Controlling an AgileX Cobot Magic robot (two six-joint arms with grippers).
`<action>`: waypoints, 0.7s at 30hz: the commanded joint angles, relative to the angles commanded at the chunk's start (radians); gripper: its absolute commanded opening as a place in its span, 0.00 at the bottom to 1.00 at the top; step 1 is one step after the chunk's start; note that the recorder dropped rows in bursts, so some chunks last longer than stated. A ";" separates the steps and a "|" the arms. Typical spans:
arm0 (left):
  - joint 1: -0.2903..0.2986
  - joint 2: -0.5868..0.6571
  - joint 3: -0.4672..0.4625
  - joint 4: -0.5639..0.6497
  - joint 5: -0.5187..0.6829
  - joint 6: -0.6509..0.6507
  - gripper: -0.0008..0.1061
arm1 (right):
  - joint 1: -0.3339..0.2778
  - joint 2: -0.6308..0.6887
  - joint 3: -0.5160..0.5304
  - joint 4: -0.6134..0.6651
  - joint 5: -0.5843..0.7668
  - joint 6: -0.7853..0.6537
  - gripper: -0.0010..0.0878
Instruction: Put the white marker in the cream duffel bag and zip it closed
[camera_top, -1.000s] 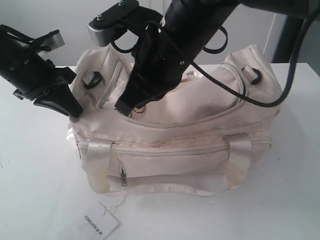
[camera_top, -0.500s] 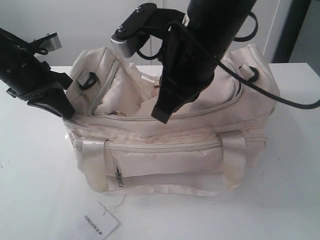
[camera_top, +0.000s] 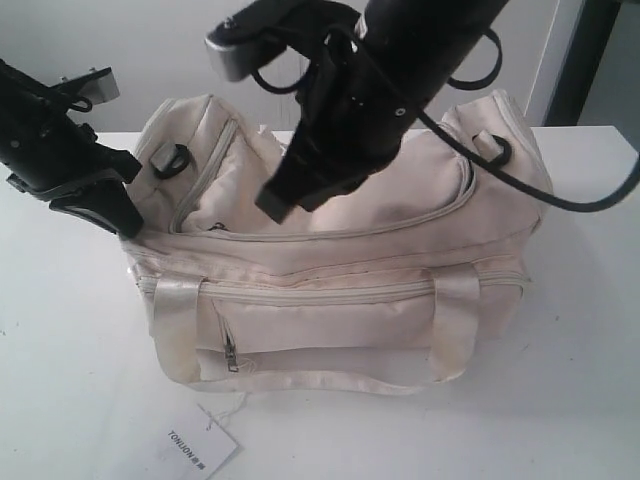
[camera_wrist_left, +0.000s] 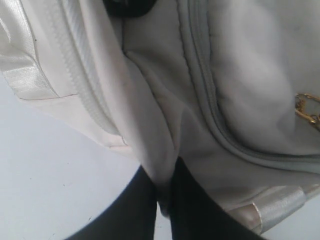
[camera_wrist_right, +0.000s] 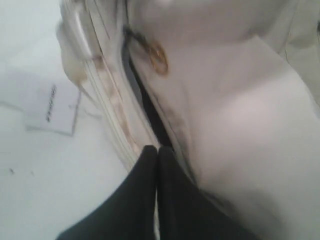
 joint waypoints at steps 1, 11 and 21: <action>0.000 0.000 0.000 -0.005 0.000 0.000 0.01 | 0.000 0.007 0.000 0.007 -0.013 0.011 0.01; 0.000 0.000 0.000 -0.118 0.000 0.004 0.01 | 0.000 0.106 0.000 0.110 0.000 0.019 0.01; 0.000 0.000 0.000 -0.153 0.000 0.004 0.01 | 0.000 0.215 0.000 0.124 0.058 0.023 0.01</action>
